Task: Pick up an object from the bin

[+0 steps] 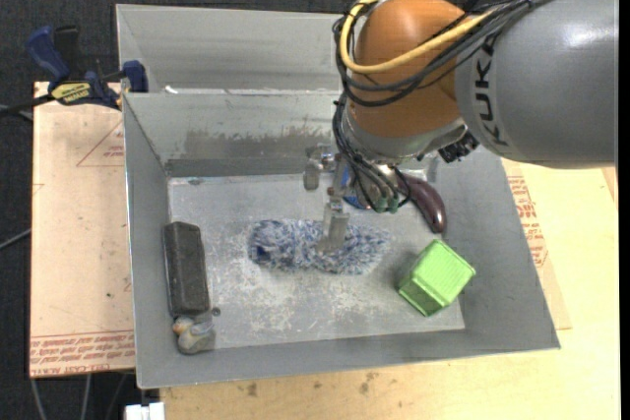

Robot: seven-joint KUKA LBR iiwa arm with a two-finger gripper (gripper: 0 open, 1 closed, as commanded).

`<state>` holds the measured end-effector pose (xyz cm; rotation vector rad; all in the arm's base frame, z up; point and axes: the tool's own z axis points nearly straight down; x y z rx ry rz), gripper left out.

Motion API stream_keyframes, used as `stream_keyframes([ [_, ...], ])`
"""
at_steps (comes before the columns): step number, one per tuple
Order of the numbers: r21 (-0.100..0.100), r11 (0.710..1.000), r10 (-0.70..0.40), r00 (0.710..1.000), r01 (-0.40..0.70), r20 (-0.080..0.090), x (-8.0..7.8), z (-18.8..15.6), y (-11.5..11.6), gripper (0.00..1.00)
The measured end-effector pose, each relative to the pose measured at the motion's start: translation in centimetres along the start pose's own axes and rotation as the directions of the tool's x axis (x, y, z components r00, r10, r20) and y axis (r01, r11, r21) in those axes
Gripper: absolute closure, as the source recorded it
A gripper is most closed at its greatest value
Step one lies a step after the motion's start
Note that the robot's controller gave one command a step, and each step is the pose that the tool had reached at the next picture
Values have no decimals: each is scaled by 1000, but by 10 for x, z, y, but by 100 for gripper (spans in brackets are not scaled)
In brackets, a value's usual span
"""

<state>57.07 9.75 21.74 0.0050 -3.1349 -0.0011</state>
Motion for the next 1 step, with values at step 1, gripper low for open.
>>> stream_keyframes([
  [1,-1,1000,2,1000,-2,8,-1,-5,0,0],
])
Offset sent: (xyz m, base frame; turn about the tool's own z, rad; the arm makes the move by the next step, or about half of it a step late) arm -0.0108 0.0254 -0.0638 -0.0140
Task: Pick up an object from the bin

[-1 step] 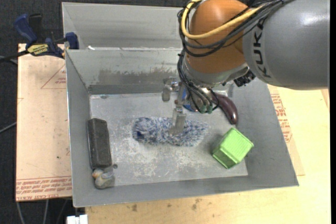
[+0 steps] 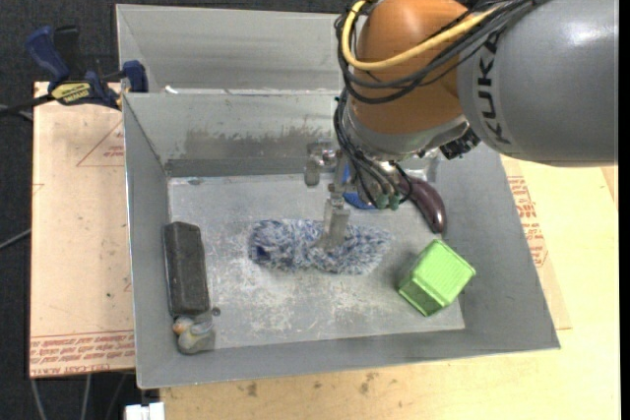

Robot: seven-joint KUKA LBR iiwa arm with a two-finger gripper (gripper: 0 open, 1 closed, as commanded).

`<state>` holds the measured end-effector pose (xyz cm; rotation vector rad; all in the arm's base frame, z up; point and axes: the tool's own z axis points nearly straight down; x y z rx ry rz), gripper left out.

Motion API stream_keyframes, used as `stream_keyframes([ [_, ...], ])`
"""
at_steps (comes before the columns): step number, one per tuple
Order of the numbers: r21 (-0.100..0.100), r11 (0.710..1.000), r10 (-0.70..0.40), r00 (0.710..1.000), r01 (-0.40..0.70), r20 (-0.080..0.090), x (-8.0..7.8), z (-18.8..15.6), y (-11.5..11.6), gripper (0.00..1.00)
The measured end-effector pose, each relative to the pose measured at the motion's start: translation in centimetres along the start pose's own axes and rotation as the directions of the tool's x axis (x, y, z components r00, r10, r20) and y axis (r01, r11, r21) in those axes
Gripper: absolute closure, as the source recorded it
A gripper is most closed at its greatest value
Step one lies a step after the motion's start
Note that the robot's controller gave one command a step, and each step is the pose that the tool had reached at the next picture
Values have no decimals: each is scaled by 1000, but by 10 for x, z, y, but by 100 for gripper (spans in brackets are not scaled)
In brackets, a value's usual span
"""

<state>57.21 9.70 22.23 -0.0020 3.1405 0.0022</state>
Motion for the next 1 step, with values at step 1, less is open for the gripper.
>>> stream_keyframes([
  [1,0,1000,-7,1000,7,9,3,30,12,0],
])
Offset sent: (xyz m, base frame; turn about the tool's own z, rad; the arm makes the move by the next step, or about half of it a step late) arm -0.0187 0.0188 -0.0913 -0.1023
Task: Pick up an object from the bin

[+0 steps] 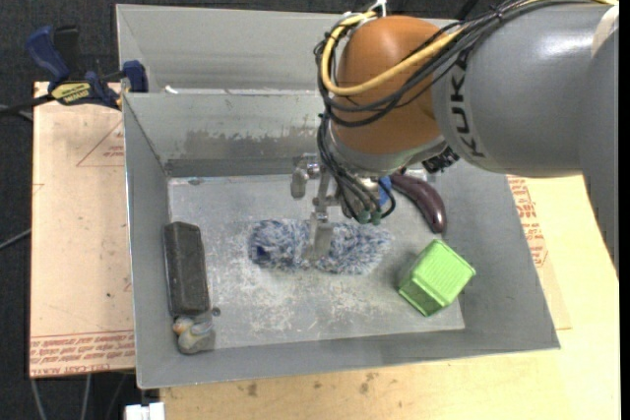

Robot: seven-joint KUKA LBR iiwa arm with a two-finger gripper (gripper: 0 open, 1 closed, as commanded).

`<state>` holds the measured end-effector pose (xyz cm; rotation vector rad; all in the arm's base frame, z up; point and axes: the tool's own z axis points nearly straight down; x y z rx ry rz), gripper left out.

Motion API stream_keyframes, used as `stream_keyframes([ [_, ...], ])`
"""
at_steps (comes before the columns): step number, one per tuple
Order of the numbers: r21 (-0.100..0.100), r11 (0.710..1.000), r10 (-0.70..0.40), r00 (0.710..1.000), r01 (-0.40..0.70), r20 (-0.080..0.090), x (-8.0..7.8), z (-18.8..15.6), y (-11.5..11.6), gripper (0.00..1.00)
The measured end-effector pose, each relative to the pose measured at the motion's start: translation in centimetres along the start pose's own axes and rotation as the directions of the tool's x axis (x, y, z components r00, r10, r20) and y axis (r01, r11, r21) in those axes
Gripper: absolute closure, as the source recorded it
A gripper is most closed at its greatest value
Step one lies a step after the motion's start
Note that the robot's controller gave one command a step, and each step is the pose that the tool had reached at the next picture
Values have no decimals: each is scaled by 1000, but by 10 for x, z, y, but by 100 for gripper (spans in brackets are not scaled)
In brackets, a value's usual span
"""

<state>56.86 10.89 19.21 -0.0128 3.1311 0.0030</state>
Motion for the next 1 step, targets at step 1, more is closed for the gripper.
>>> stream_keyframes([
  [1,-1,998,-69,998,69,-9,11,44,7,0],
])
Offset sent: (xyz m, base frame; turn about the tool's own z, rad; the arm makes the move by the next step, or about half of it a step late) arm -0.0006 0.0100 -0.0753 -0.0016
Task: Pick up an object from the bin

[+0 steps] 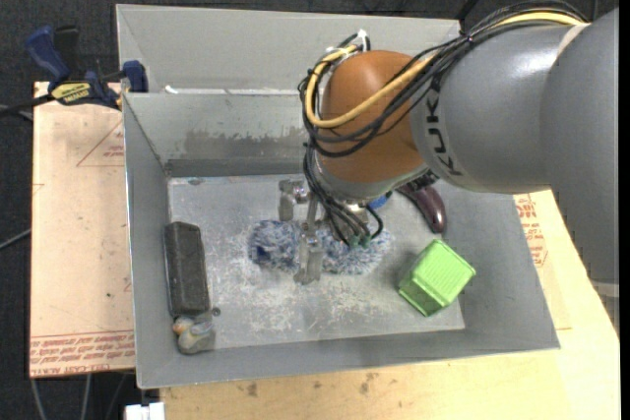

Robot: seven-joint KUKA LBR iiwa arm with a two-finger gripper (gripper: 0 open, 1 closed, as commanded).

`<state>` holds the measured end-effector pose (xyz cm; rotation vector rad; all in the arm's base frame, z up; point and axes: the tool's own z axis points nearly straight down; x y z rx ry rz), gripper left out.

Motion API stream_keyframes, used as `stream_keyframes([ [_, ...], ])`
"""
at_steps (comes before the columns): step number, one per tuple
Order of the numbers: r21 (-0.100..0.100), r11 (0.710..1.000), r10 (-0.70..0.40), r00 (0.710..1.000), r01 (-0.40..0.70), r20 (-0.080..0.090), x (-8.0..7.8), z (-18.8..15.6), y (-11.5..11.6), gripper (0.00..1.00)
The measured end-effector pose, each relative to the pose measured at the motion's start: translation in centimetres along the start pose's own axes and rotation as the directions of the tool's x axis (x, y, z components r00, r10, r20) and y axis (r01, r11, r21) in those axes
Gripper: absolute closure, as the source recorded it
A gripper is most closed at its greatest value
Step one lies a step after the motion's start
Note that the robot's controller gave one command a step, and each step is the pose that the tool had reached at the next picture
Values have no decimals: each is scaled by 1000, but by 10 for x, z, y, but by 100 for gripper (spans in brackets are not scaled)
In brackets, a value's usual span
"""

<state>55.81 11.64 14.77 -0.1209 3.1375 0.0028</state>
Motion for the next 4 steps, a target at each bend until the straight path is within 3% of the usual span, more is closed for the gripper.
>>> stream_keyframes([
  [1,1,999,34,999,-34,-3,-6,24,1,0],
  [2,0,996,87,996,-87,-1,-13,62,-18,100],
  [3,0,996,87,996,-87,-1,-13,62,-18,100],
  [4,1,999,50,999,-50,1,-18,-59,-4,100],
])
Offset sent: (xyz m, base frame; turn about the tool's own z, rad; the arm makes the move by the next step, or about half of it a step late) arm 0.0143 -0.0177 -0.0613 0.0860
